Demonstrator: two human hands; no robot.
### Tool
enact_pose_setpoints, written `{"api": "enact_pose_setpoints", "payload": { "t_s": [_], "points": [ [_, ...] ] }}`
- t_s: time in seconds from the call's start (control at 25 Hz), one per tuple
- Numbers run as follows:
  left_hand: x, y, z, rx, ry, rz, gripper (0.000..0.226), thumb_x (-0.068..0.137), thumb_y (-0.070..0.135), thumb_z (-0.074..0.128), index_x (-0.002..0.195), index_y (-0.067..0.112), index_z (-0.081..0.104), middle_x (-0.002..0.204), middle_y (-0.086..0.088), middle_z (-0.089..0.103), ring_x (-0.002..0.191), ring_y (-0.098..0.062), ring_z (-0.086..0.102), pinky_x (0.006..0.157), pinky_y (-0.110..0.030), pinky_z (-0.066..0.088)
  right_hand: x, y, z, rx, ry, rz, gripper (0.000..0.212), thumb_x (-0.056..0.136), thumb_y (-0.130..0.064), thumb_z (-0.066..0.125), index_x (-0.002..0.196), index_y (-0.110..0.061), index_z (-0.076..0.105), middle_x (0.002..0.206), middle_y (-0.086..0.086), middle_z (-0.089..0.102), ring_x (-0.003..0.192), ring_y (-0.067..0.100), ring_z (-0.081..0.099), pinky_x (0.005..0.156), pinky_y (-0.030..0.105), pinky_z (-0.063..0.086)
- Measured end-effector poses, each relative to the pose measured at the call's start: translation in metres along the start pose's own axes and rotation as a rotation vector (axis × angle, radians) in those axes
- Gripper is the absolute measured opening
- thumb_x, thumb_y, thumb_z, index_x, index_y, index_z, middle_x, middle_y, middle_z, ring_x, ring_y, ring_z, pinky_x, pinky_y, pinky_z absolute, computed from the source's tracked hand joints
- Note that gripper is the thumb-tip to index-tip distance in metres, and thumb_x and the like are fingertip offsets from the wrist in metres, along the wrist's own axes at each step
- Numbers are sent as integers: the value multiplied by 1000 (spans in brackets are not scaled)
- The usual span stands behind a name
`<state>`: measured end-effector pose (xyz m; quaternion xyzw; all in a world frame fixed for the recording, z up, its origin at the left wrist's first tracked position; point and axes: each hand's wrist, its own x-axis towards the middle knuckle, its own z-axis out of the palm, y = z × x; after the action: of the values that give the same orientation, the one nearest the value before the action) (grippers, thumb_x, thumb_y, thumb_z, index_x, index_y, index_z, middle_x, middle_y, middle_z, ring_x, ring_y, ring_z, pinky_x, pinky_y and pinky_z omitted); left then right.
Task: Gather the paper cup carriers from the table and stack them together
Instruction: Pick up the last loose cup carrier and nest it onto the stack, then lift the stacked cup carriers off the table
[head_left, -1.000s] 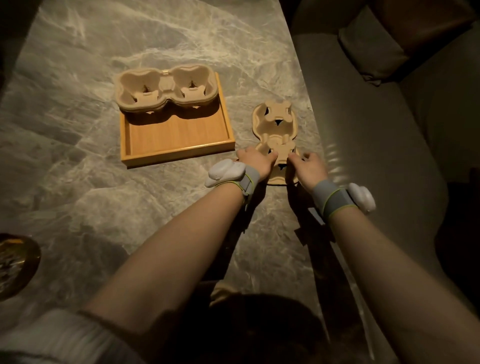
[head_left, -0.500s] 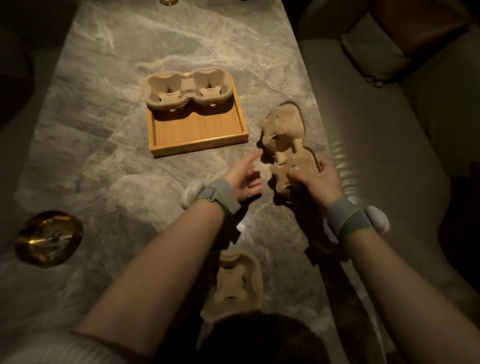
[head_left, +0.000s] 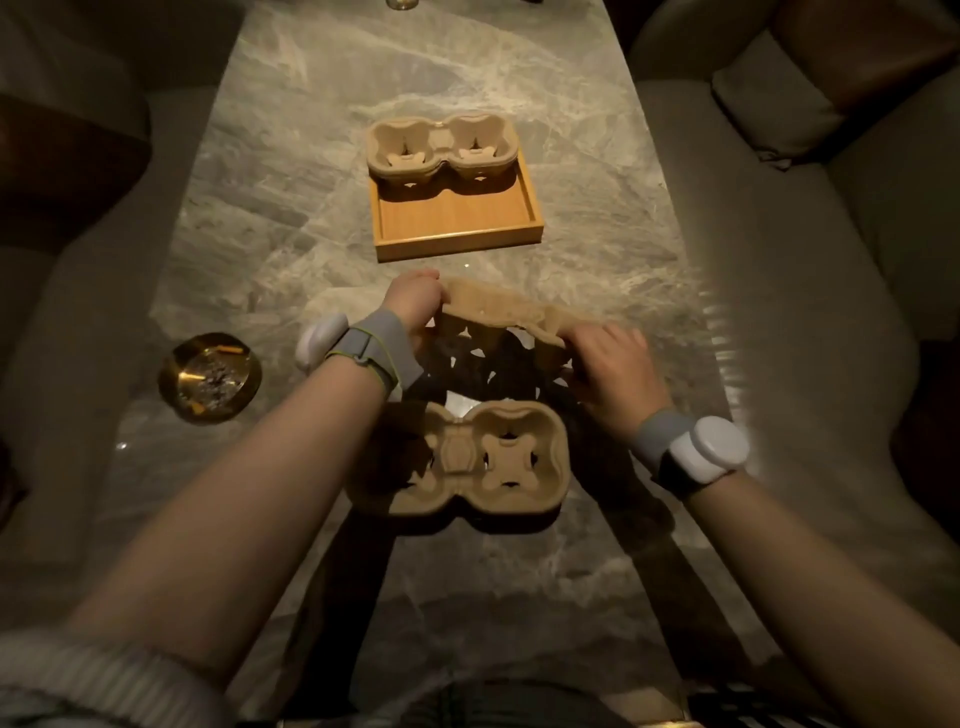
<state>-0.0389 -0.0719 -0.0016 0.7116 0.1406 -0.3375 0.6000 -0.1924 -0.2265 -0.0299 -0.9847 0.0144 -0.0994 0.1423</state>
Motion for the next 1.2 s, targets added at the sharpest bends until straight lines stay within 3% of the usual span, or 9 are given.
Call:
{"api": "enact_pose_setpoints", "payload": {
  "t_s": [0.12, 0.2, 0.28, 0.56, 0.68, 0.88, 0.96, 1.08, 1.2],
  "points": [
    [-19, -29, -22, -12, 91, 107, 45, 93, 5, 39, 138, 10, 37, 114, -13, 51, 75, -21, 59, 44, -20, 52, -13, -23, 3, -34, 15, -76, 25, 76, -7, 59, 101, -3, 60, 87, 19, 65, 82, 36, 59, 72, 42, 42],
    [-30, -49, -37, -39, 174, 143, 45, 94, 11, 41, 139, 13, 37, 128, -11, 52, 96, -23, 61, 71, -27, 58, -23, -38, 5, -69, 40, -138, 24, 77, -12, 55, 98, -3, 61, 80, 17, 65, 74, 33, 60, 69, 36, 39],
    [-41, -69, -48, -38, 223, 179, 48, 92, 5, 41, 139, 13, 37, 138, -12, 48, 118, -25, 53, 97, -34, 49, -33, -48, 8, -103, 59, -216, 27, 75, -15, 48, 95, -3, 63, 76, 15, 65, 68, 30, 60, 67, 32, 35],
    [-83, -130, -63, 123, 324, 302, 56, 89, -2, 39, 142, 15, 30, 139, -8, 44, 120, -13, 41, 94, -21, 32, -64, -57, 22, -98, 55, -323, 15, 79, -10, 52, 84, -5, 66, 73, 12, 66, 75, 22, 49, 65, 27, 27],
    [-85, -151, -61, 140, 288, 271, 60, 89, -5, 37, 144, 13, 23, 146, -12, 37, 132, -23, 37, 102, -26, 31, -75, -50, 28, -43, -78, -297, 14, 78, -16, 61, 86, -6, 65, 77, 13, 66, 69, 30, 62, 67, 24, 32],
    [-81, -171, -63, 270, 203, 301, 66, 88, -9, 36, 147, 11, 14, 153, -14, 25, 140, -24, 24, 113, -29, 21, -81, -49, 35, 2, -340, -158, 36, 80, -38, 62, 101, -9, 62, 98, 12, 65, 93, 31, 59, 76, 36, 44],
    [-76, -171, -64, 244, 207, 250, 65, 89, -8, 36, 147, 13, 15, 152, -13, 26, 139, -25, 26, 113, -31, 23, -83, -55, 39, 151, -253, -41, 29, 83, -29, 59, 102, -7, 61, 102, 14, 63, 98, 31, 55, 81, 36, 40],
    [-72, -171, -66, 114, 205, 144, 57, 89, -6, 38, 143, 9, 26, 141, -17, 42, 130, -31, 41, 103, -36, 36, -79, -54, 45, 447, 112, 381, 32, 84, -14, 58, 114, -3, 54, 116, 23, 51, 109, 34, 45, 90, 37, 35],
    [-72, -169, -66, -89, 200, 2, 44, 88, -6, 41, 131, 2, 43, 128, -24, 54, 116, -36, 53, 90, -39, 43, -65, -52, 43, 1048, 15, 906, 55, 88, -14, 56, 137, -13, 31, 139, 13, 39, 115, 20, 43, 92, 32, 40]
  ]
}}
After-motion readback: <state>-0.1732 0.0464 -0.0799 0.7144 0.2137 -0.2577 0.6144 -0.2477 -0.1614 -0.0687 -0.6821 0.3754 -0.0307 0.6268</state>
